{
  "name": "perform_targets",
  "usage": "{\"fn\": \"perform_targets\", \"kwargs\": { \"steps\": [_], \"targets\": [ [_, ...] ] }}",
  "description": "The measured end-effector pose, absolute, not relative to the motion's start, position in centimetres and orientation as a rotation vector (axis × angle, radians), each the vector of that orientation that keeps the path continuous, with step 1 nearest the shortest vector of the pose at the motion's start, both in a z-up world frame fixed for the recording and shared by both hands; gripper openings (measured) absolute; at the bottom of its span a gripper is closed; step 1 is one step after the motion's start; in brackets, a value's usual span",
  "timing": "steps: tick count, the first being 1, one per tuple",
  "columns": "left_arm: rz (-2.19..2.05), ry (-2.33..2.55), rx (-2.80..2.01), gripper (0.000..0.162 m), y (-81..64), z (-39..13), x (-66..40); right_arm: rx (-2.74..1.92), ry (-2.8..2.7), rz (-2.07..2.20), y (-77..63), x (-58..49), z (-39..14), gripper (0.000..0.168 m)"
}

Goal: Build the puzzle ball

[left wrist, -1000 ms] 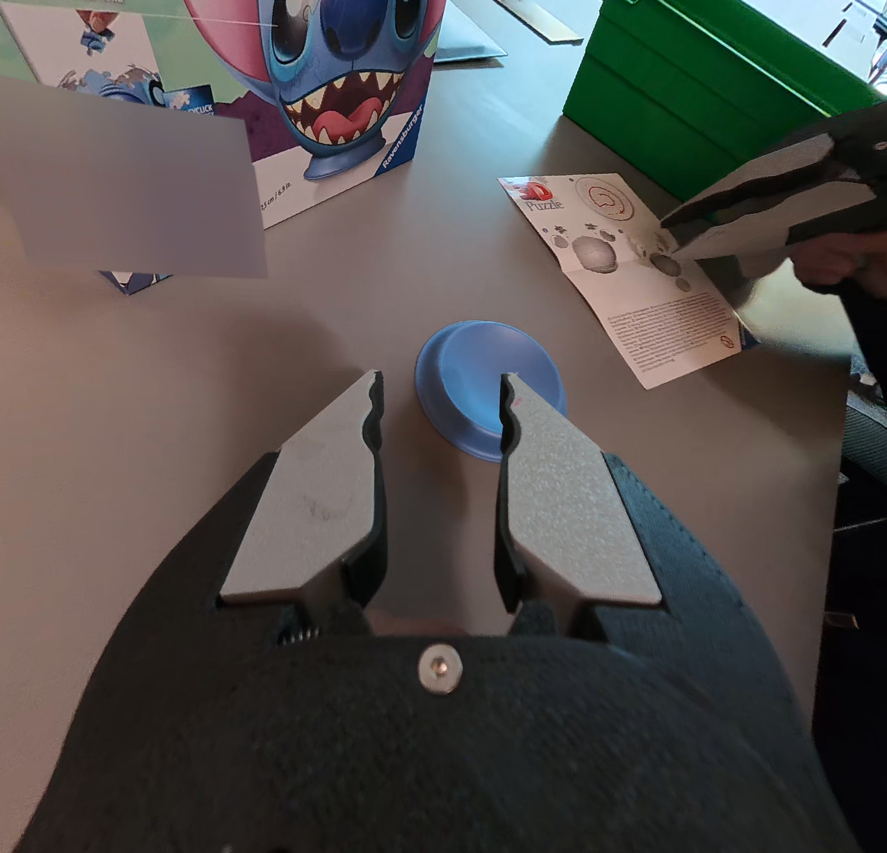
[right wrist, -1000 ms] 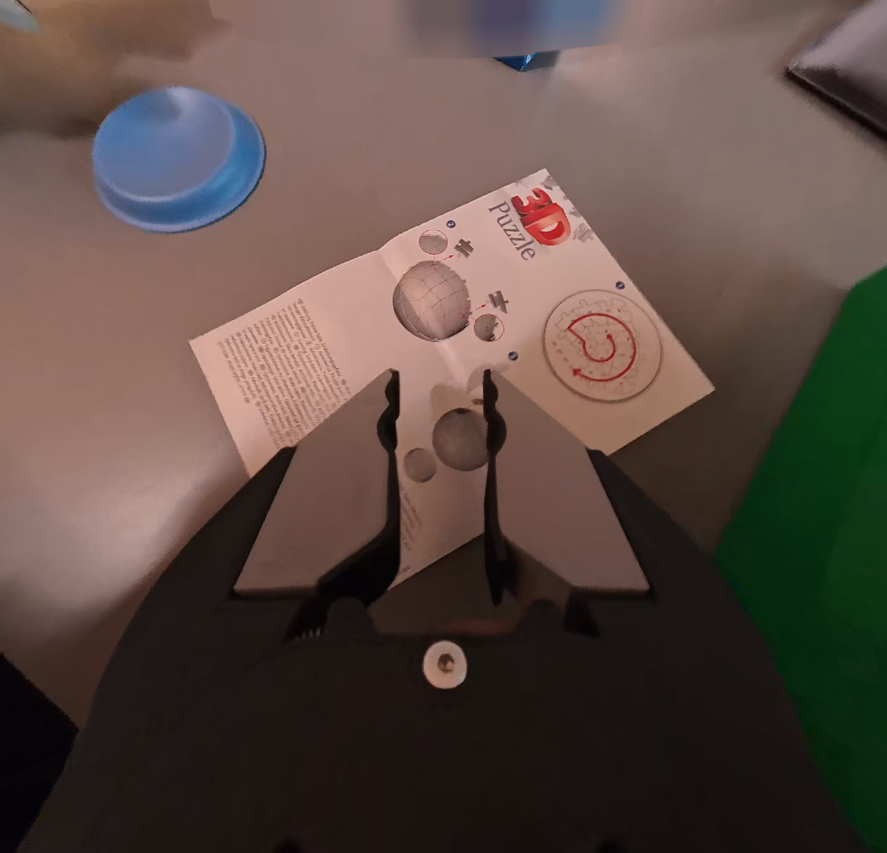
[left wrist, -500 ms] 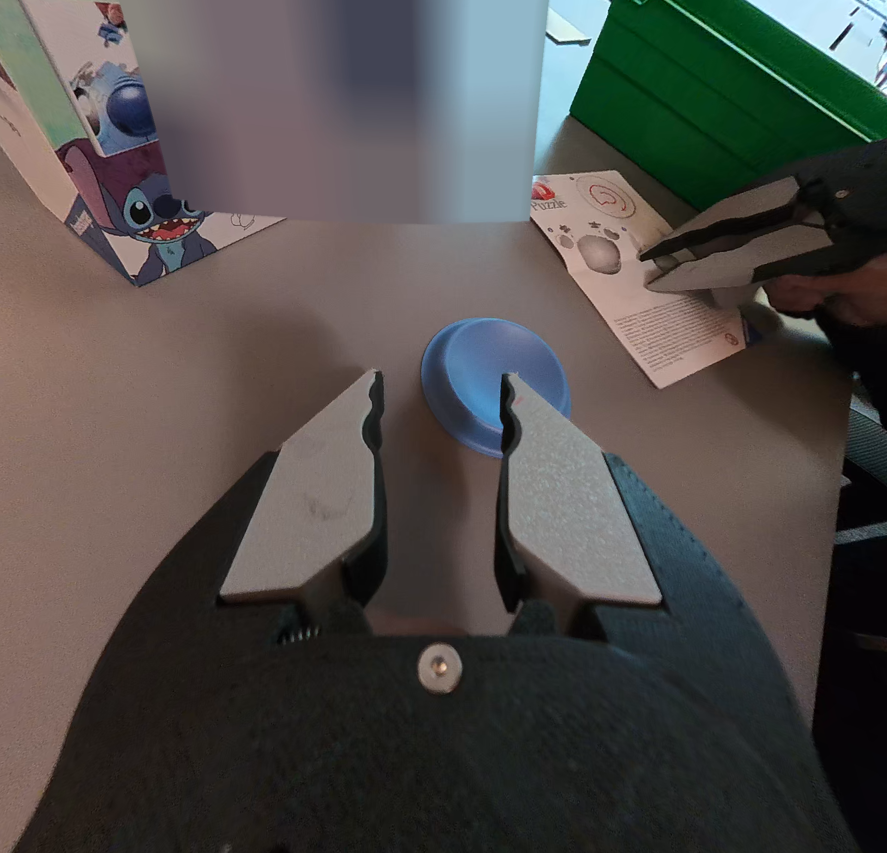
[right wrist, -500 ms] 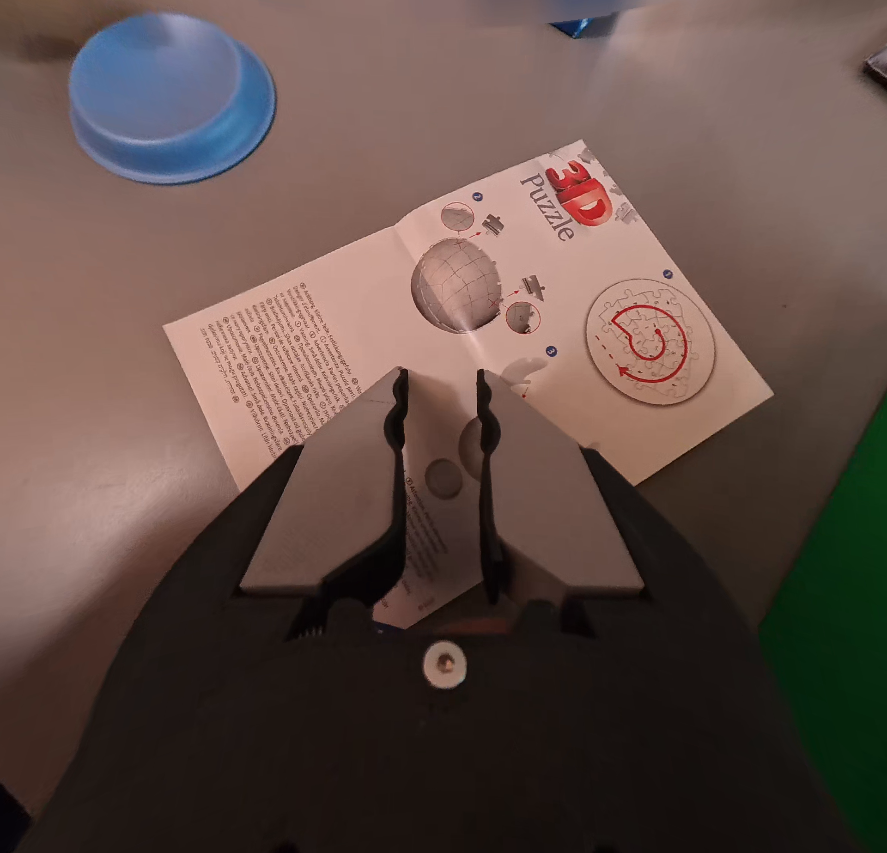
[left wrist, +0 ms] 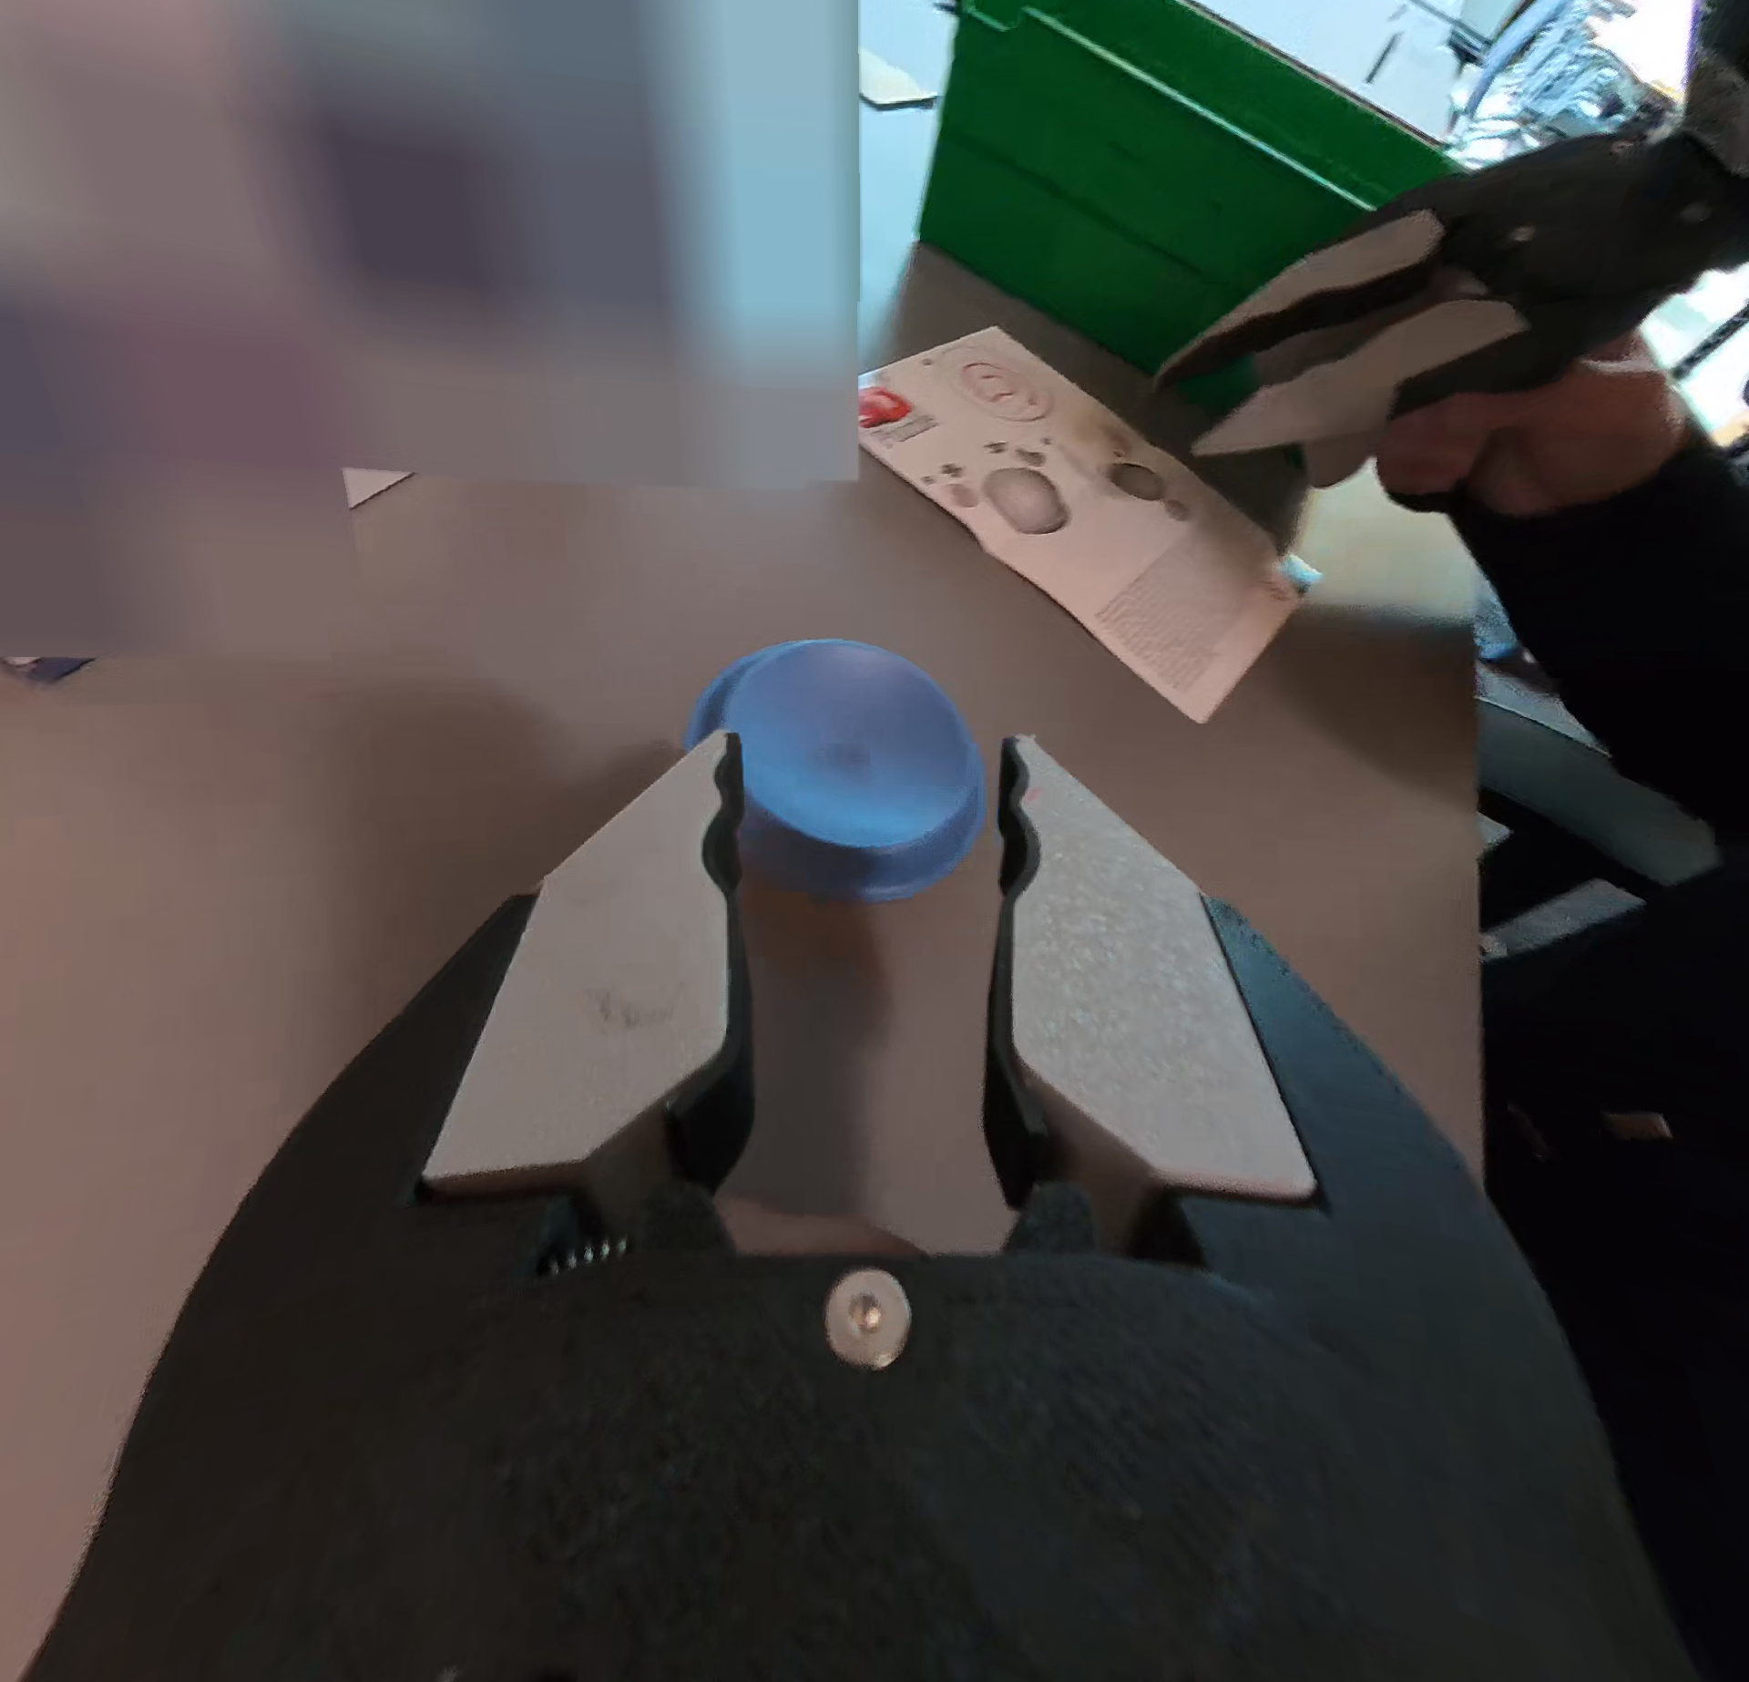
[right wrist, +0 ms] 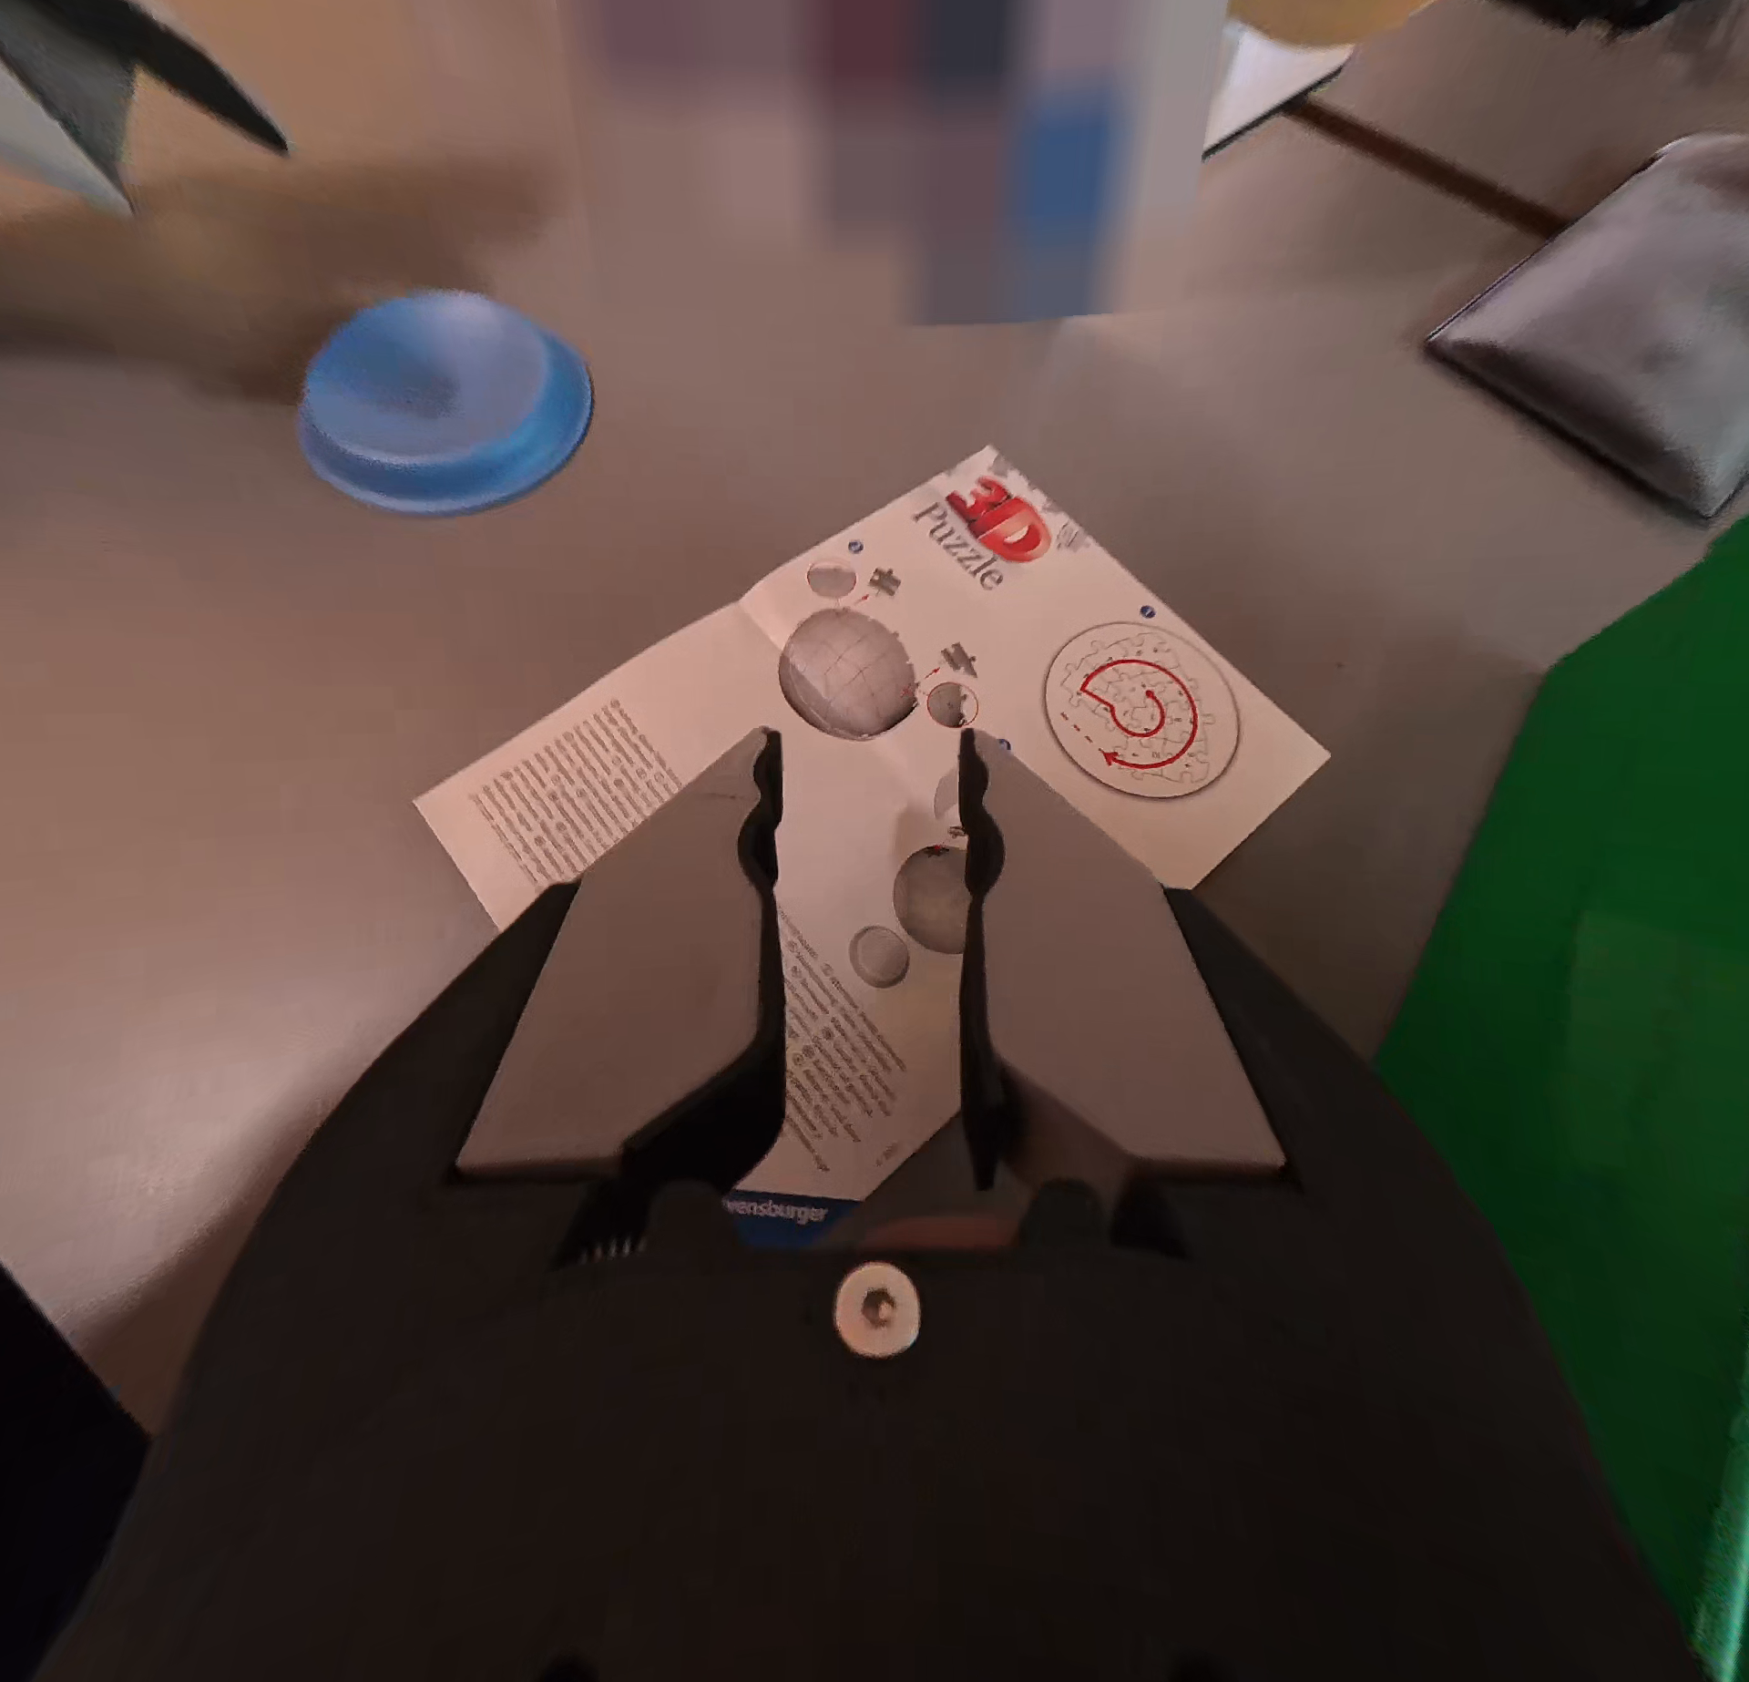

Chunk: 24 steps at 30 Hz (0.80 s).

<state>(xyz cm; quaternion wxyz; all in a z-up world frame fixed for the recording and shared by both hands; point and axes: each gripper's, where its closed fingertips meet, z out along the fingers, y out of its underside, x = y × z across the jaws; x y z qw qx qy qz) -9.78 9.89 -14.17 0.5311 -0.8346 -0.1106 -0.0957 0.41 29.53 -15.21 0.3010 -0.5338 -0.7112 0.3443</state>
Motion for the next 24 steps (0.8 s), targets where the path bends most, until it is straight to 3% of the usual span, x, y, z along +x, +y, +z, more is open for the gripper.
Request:
{"fn": "perform_targets", "kwargs": {
  "steps": [11, 24],
  "targets": [
    [-0.037, -0.166, -2.21, 0.051, 12.1, -18.4, -8.3, -1.278, -1.652, 1.039, 28.8, 0.2, -14.1, 0.035],
    [-0.037, -0.393, -2.186, 0.036, 12.6, -18.7, -11.5, -1.286, -1.451, 1.139, 30.9, 0.6, -11.9, 0.033]
  ]
}}
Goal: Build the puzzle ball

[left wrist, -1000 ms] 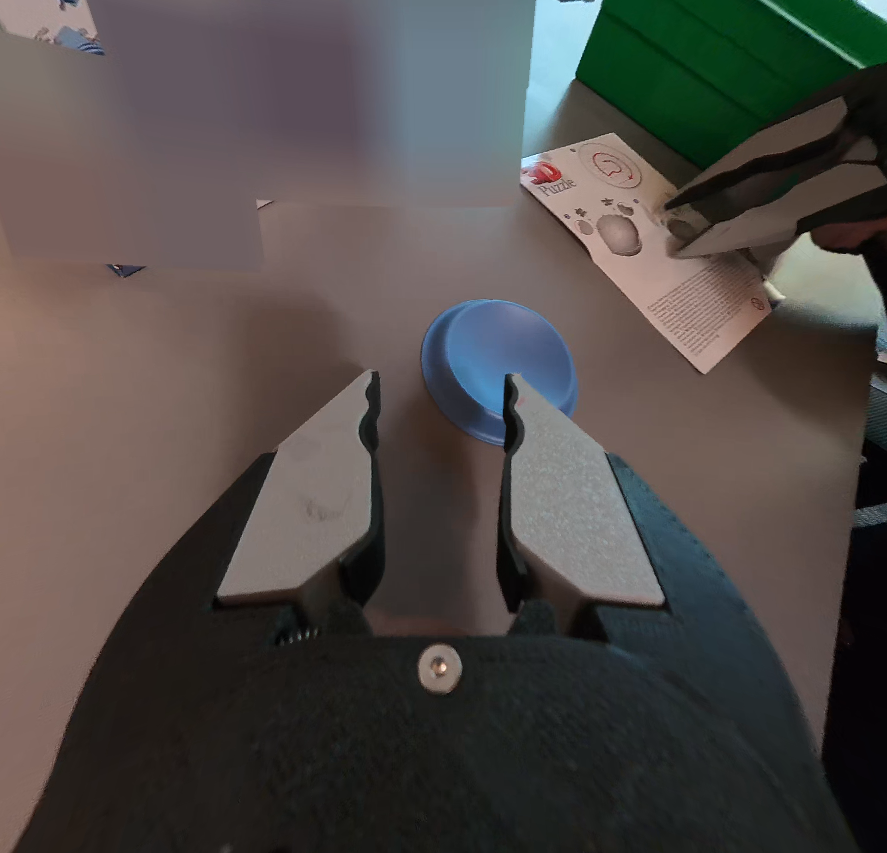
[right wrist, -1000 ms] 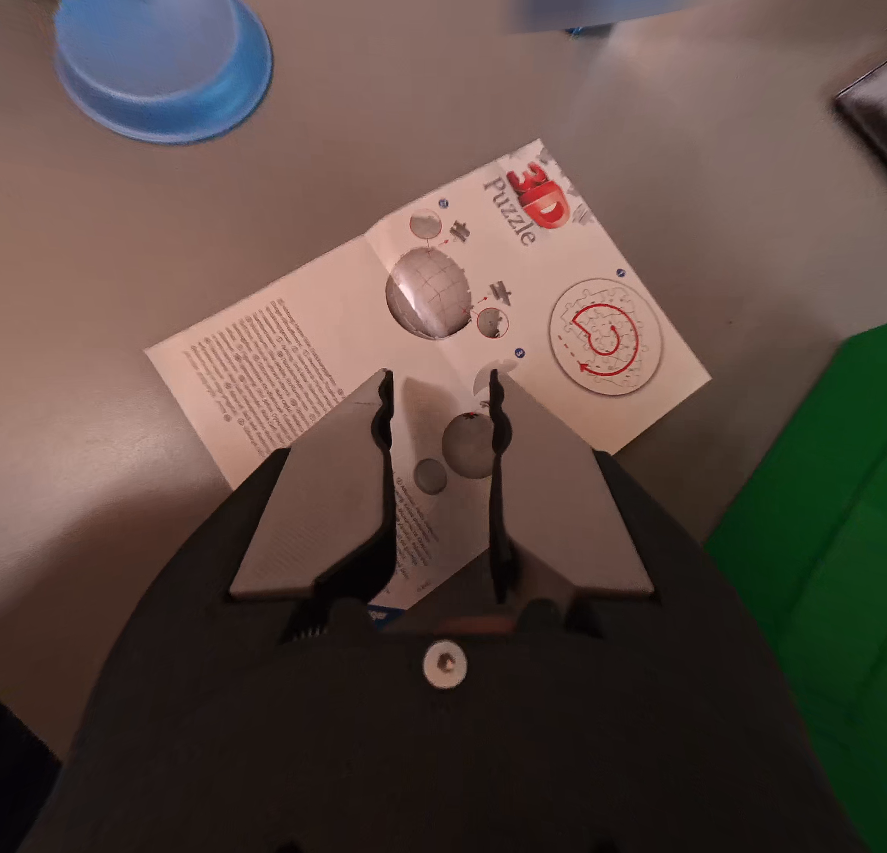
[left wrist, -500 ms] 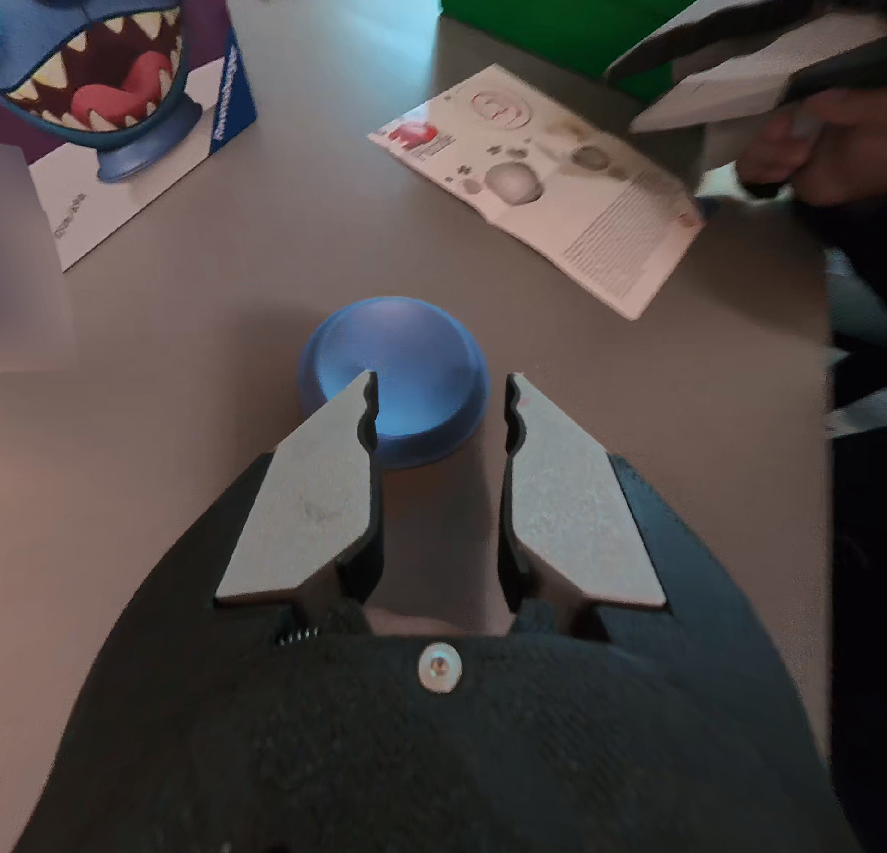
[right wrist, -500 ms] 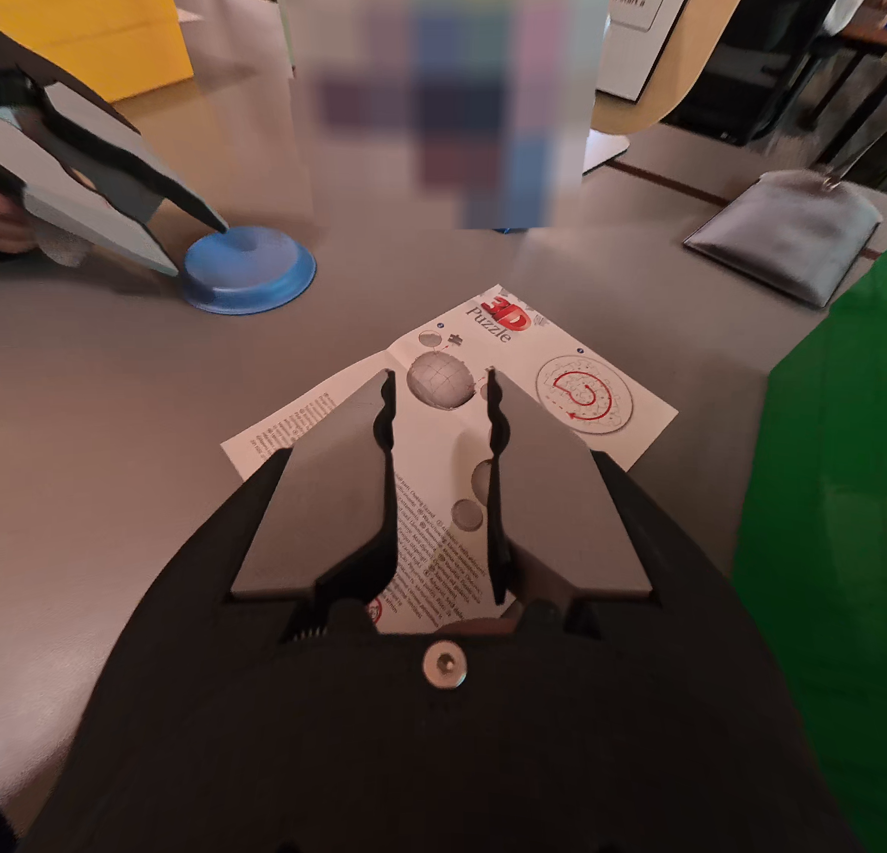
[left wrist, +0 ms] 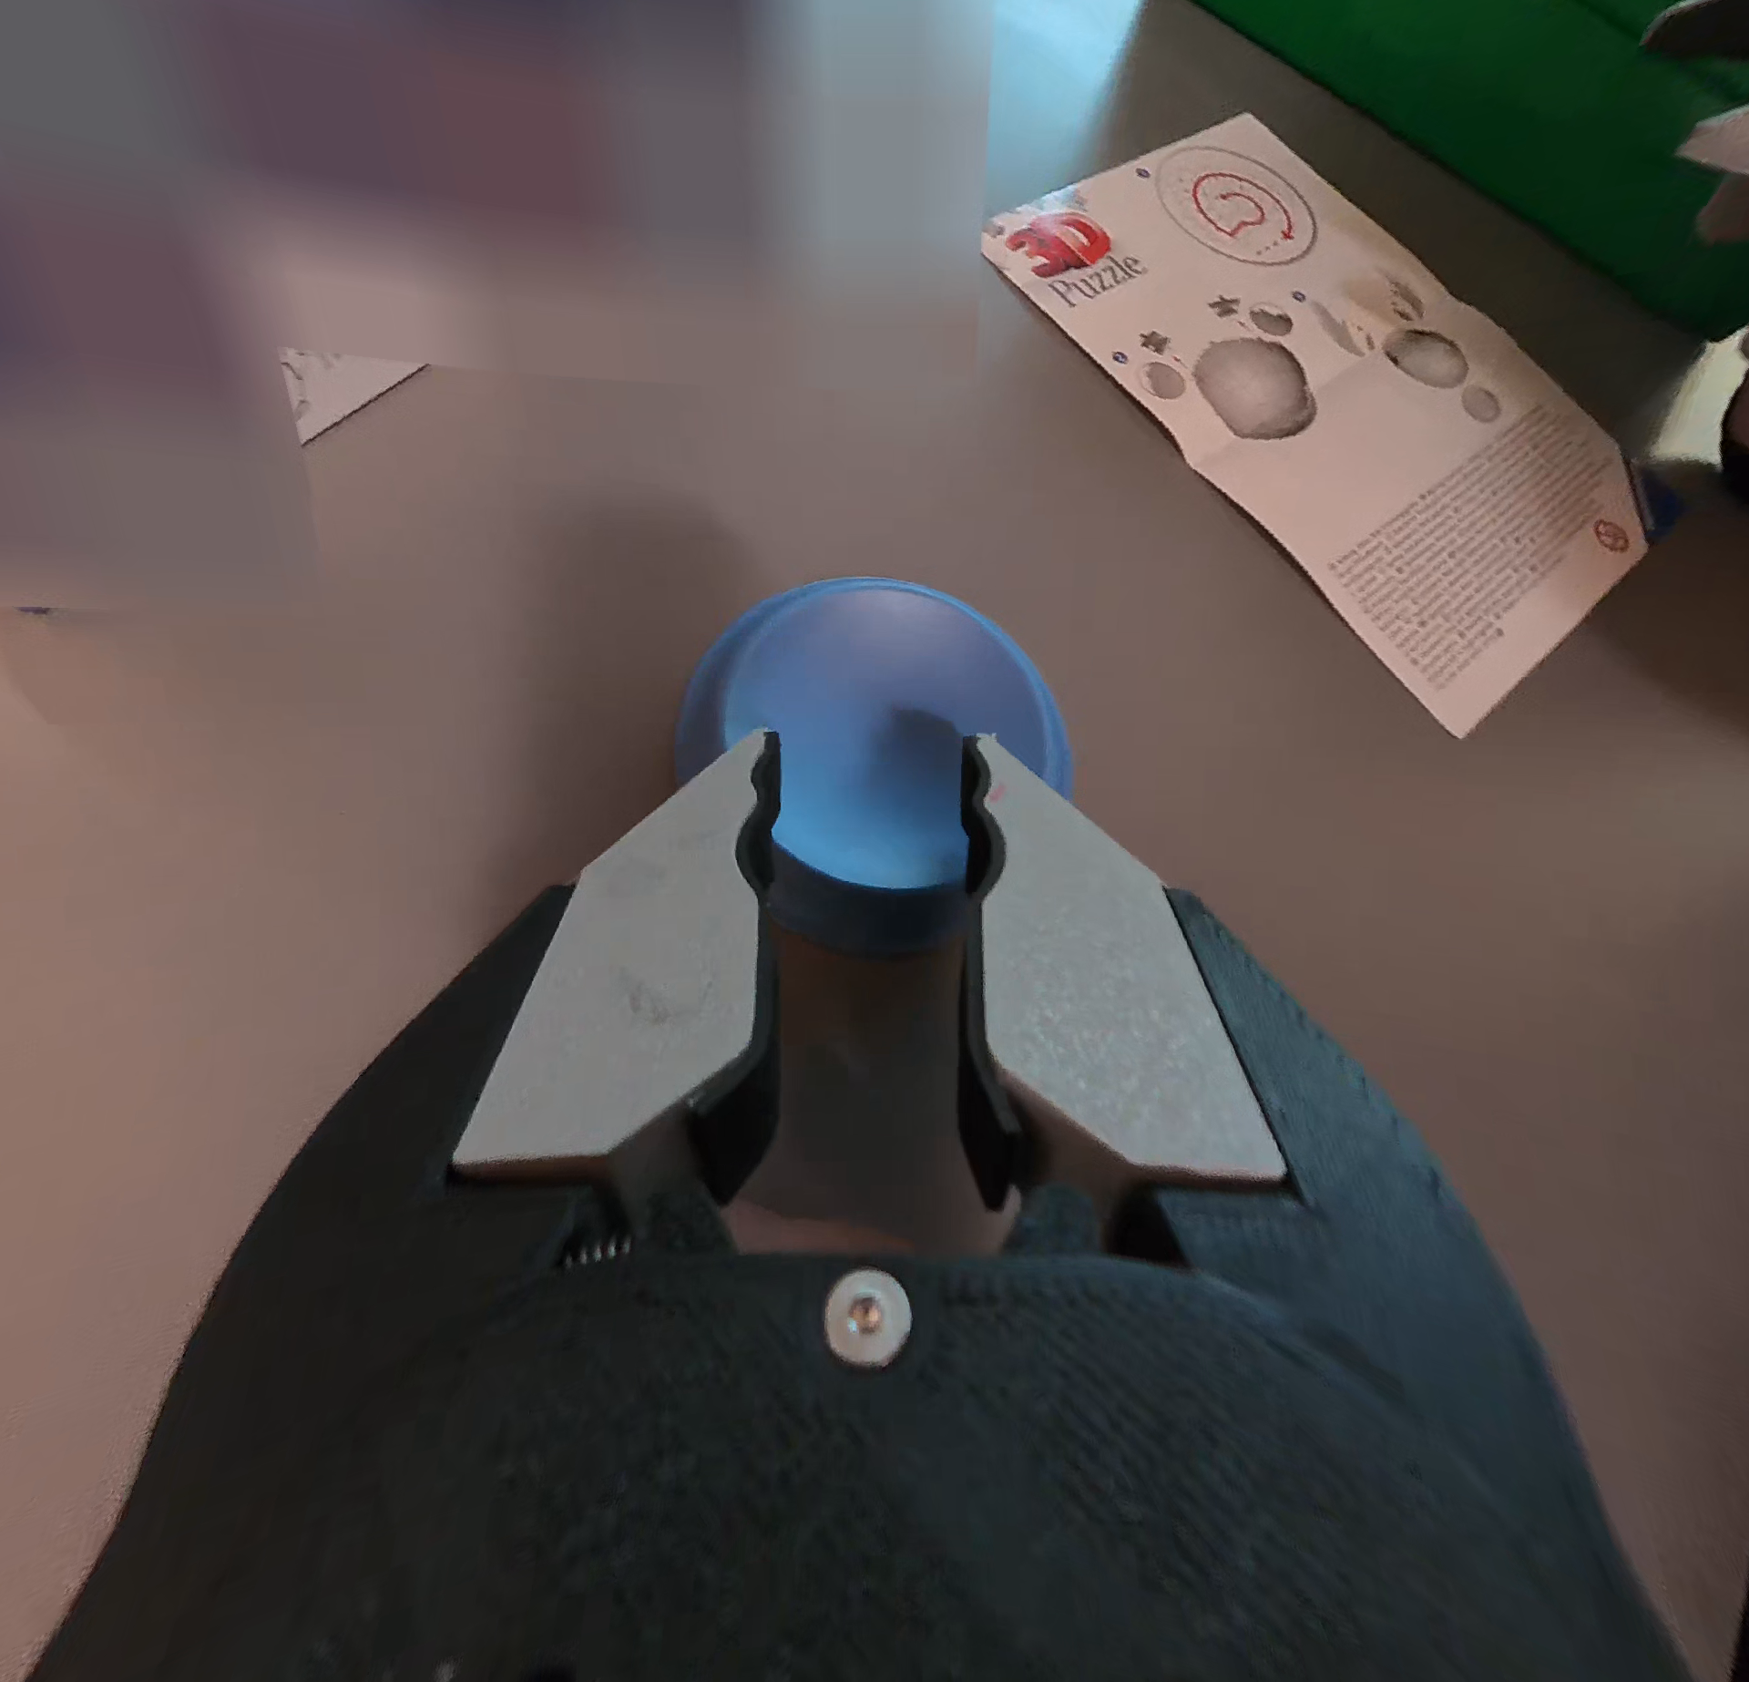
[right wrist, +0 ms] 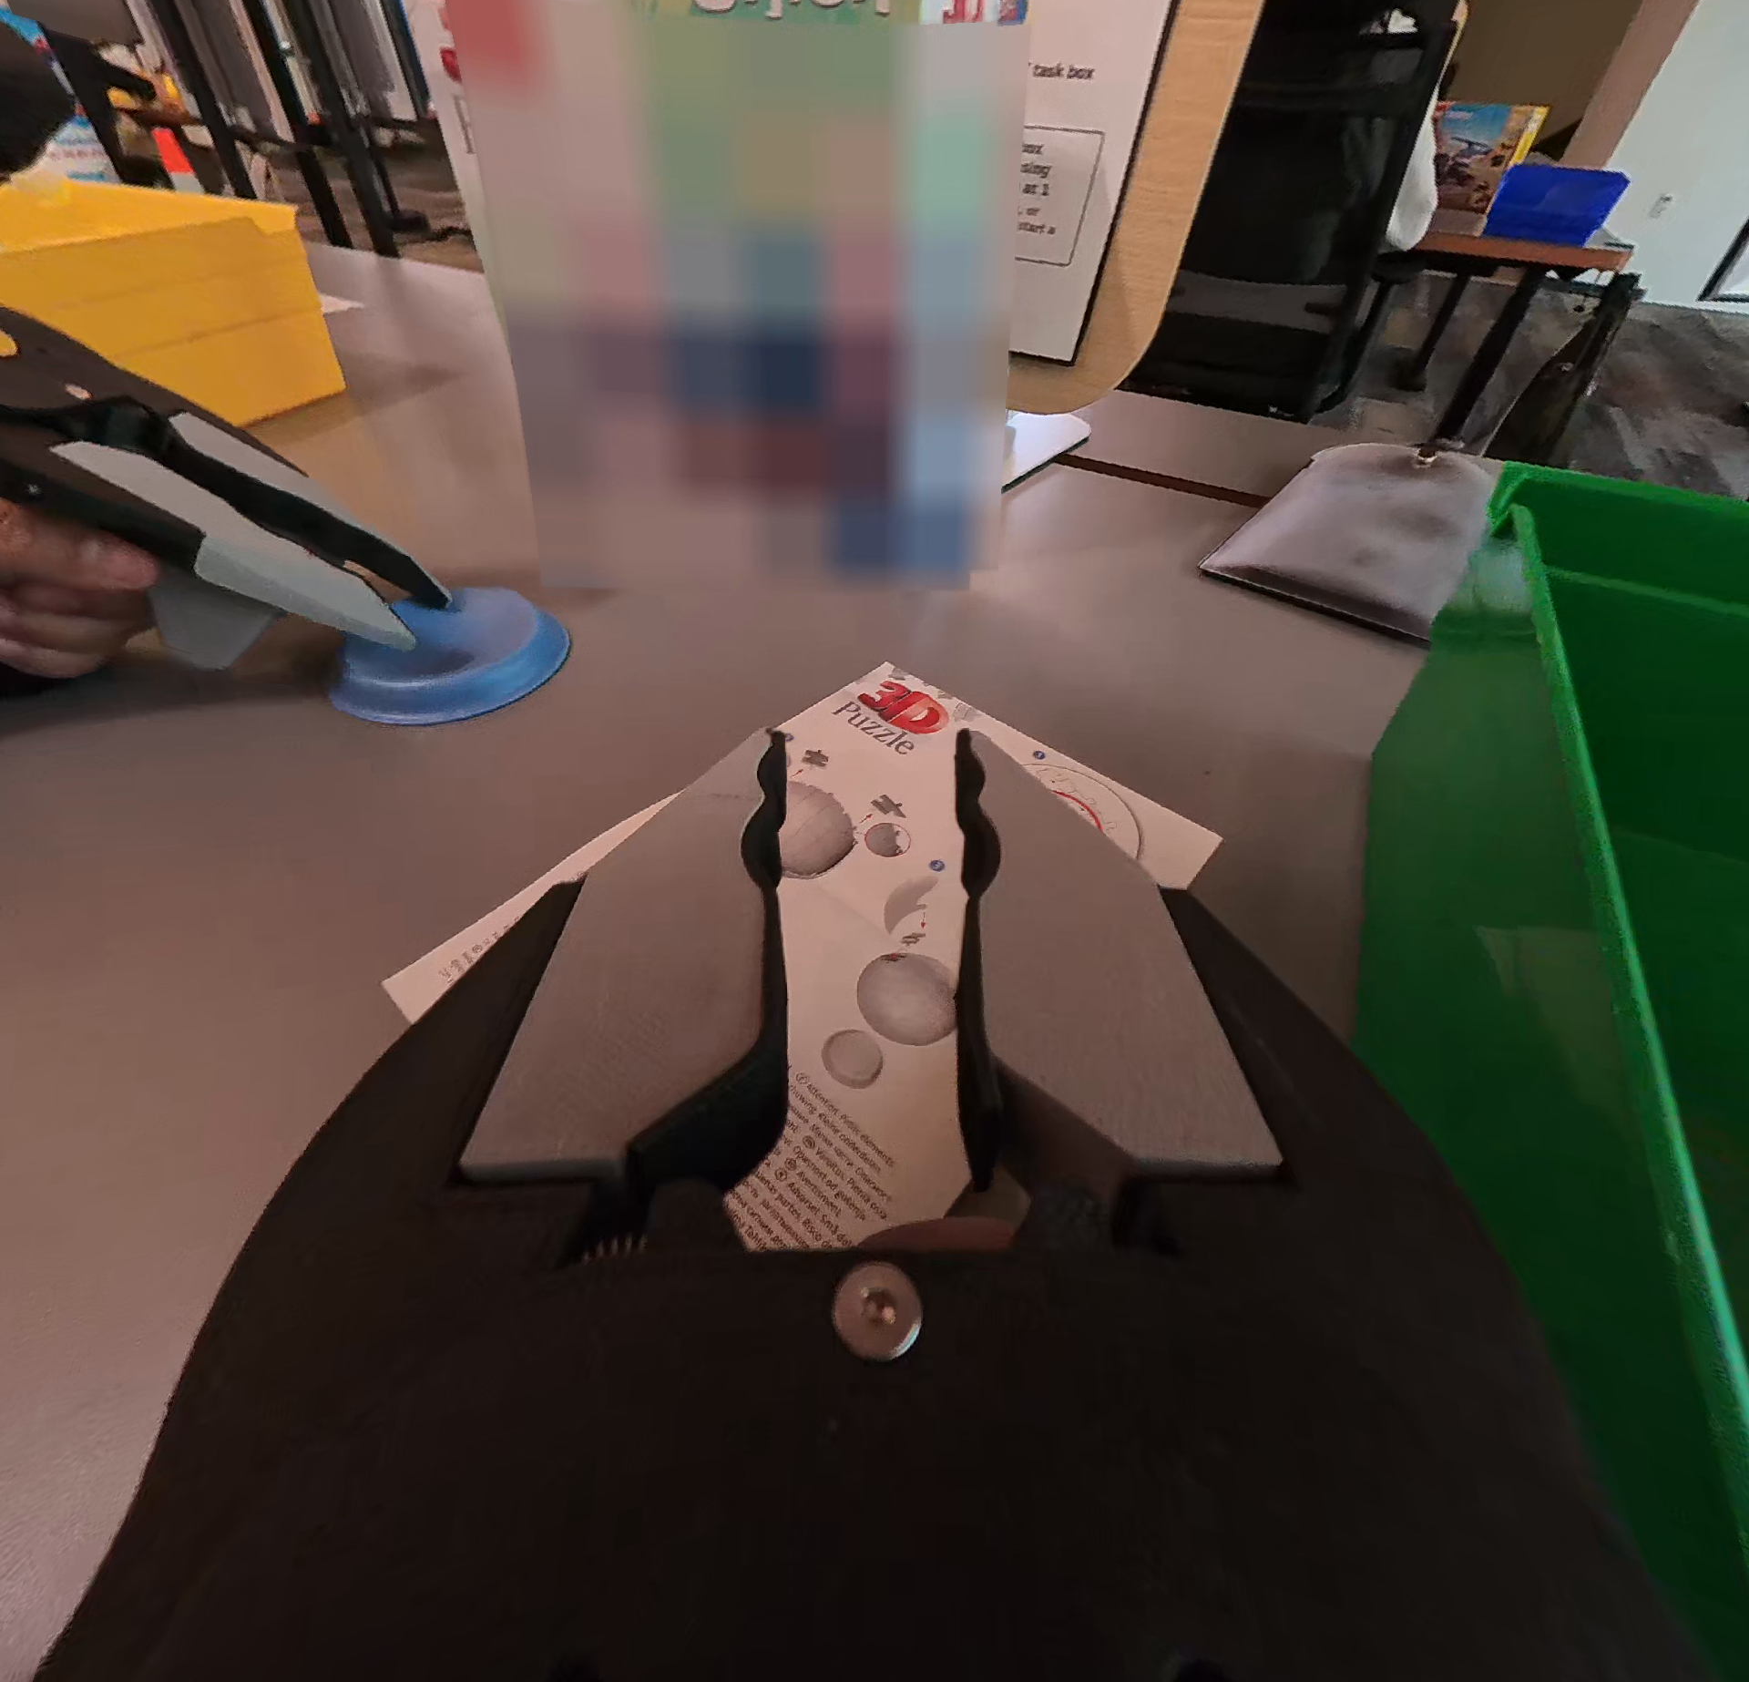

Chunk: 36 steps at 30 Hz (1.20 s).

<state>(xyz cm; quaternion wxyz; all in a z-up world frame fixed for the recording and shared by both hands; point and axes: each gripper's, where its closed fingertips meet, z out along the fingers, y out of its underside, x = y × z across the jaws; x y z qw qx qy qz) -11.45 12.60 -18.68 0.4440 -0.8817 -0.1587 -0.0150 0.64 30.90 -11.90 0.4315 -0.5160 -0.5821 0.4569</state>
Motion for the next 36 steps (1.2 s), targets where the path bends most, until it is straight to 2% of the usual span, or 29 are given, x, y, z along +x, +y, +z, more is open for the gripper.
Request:
{"fn": "perform_targets", "kwargs": {
  "steps": [5, 36],
  "targets": [
    [-0.049, -0.461, -2.119, 0.041, 12.3, -17.9, -12.4, -1.314, -1.42, 1.173, 31.4, 0.7, -11.7, 0.034],
    [-0.03, -0.521, -2.025, 0.041, 11.4, -16.8, -13.0, -1.305, -1.39, 1.129, 31.7, 1.1, -11.5, 0.031]
  ]
}}
